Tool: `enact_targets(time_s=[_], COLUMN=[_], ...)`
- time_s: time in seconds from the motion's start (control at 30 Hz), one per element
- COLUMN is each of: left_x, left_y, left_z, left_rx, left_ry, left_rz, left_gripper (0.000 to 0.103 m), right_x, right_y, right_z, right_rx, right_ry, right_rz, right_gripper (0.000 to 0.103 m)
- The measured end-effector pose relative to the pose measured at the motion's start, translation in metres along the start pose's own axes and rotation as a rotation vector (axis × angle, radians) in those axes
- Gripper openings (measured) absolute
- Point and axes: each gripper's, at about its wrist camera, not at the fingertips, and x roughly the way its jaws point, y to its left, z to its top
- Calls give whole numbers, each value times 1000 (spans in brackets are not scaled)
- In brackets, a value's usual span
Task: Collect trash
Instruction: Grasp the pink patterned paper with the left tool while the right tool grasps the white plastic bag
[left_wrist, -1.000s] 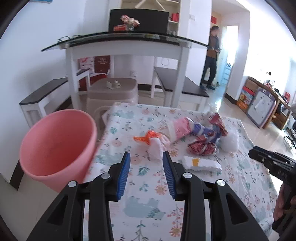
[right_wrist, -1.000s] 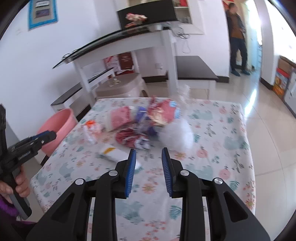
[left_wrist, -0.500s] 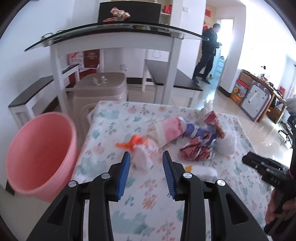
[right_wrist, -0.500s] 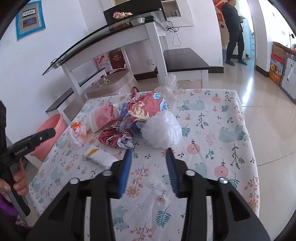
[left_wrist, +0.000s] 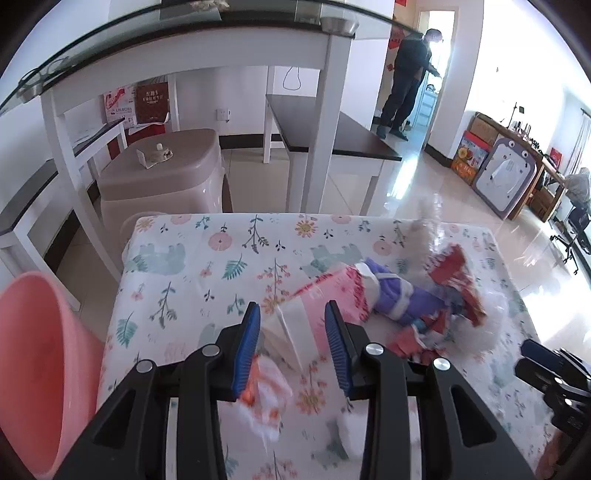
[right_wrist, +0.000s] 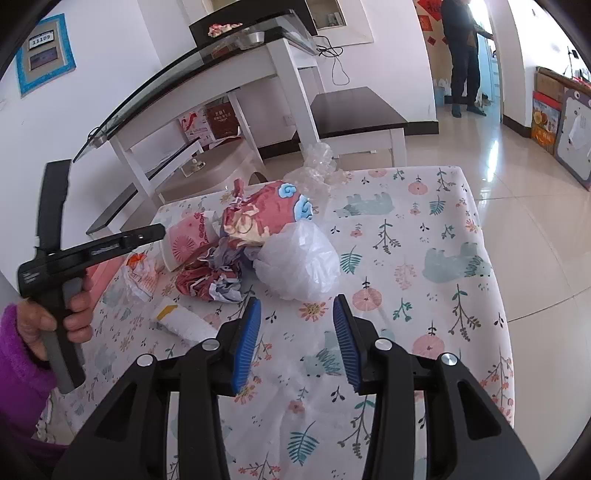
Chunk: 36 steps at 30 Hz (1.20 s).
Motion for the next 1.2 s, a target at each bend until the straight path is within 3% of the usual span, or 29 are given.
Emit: enact_targets(time_s=[0.13,0.23,0.37,0.53,0.93,1.0,1.2], left_x=[20,22,16,4,-39,-46,-64], left_y=[4,2,-4,-13,-21,-22,-29], left_z=[4,3,-2,-10,-23,-26,-36], left_rx=[-26,-27,-7,24,17,8,27], left_ry=[39,24,-17,-61,-139,-145,-163], left_rz=[-40,-69,-90,-94,-106,-119,-126], left_gripper=[35,35,17,8,7,7,7], right_x=[3,7,14,21,48,46,32], right_y=[-1,1,6,7,4,3,5], right_z=[4,8,14,21,25,25,19], right_rx=[-2,-13,-35,-50,-34,-27,-20], right_ry=[4,6,6,10,49,43,28], right_rz=[-2,-10,-17,-27,-46,-49,-52], right_gripper=[41,41,42,42,42,30,22])
